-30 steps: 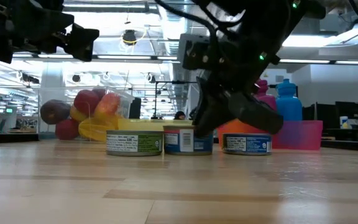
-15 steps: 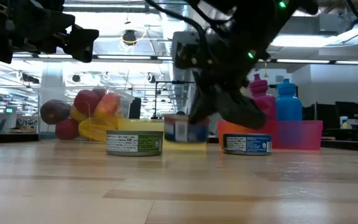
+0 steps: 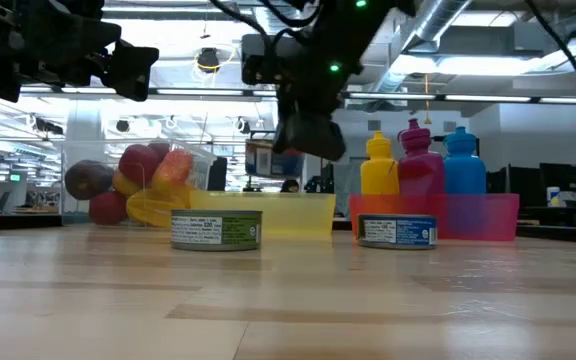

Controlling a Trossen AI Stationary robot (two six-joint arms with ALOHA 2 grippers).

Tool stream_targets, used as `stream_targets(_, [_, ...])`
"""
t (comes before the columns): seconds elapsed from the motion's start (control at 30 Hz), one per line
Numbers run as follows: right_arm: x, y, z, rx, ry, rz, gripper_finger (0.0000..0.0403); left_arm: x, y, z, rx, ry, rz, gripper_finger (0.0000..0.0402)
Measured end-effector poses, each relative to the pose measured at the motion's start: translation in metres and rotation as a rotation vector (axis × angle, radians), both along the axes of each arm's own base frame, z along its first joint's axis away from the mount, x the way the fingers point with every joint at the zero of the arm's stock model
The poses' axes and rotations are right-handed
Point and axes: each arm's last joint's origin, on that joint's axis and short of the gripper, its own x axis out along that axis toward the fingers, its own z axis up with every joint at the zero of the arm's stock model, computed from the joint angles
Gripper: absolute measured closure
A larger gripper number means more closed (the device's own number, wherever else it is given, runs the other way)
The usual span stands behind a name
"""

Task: Pick & Place Food Item
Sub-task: Put the blue and pink tuna can into the yellow bin

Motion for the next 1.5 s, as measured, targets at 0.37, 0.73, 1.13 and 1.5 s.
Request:
stream_targets(0.37, [0.016,-0.116,0.02,0.065,-0.034,-0.15,0.0403,0.0,0.0,0.0,0.0,0.002,0.0,0.0192])
stream_targets(0.73, [0.004,-0.2,0.017,0.355,-0.121,-0.193,0.0403,0.0,0.0,0.0,0.0,0.0,0.0,0.0192])
stream_targets(1.13, [0.0,-0.218,-0.01,0.467,-0.039,-0.21,0.0403,0.0,0.0,0.0,0.0,0.0,0.0,0.0192])
stream_targets(1.5, [0.002,-0.215,-0.01,0.465,-0.041,-0.209,0.0398,0.0,0.0,0.0,0.0,-0.001,0.0,0.0192])
